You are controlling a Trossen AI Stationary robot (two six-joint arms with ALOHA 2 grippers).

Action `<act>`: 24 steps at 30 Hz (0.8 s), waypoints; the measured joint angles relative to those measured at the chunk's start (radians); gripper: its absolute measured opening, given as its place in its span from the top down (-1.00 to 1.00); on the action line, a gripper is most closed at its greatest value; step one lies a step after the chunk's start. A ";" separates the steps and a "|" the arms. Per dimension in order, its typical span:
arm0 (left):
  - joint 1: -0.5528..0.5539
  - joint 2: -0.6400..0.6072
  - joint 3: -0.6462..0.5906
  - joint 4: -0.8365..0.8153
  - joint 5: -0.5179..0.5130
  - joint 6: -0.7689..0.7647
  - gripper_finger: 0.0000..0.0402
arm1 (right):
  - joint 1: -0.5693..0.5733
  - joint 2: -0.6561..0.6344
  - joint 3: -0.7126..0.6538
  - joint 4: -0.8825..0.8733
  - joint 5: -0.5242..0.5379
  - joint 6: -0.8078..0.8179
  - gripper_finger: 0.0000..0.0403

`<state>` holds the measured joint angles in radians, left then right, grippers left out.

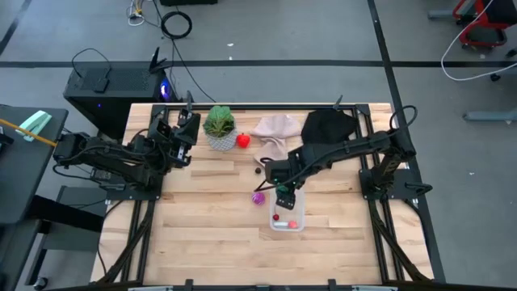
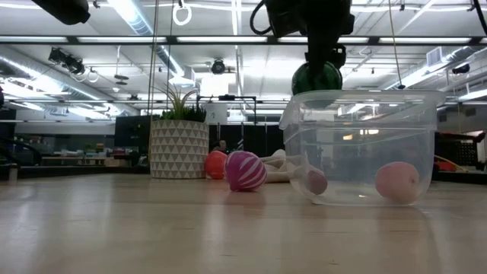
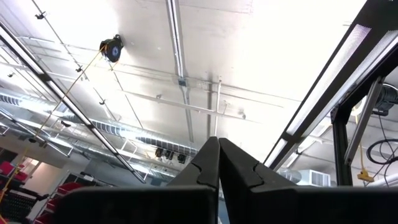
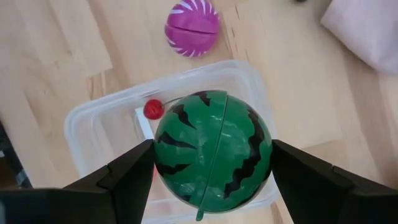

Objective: Pick and placing Produce into tupperware
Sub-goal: Put the green watermelon into the transparent bin, then put the black plum into the transparent bin

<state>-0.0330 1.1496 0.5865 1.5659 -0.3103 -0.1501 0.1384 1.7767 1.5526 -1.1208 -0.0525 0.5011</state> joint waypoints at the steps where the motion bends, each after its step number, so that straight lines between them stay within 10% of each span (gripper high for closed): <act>1: 0.000 0.000 0.000 0.000 0.000 0.000 0.91 | 0.003 0.000 -0.004 0.002 0.000 0.001 -0.49; 24: 0.000 0.000 0.000 0.000 0.000 -0.003 0.88 | 0.028 0.000 -0.118 0.022 -0.048 0.054 -0.71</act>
<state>-0.0330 1.1496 0.5865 1.5661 -0.3103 -0.1529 0.1665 1.7771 1.4345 -1.0989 -0.1008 0.5547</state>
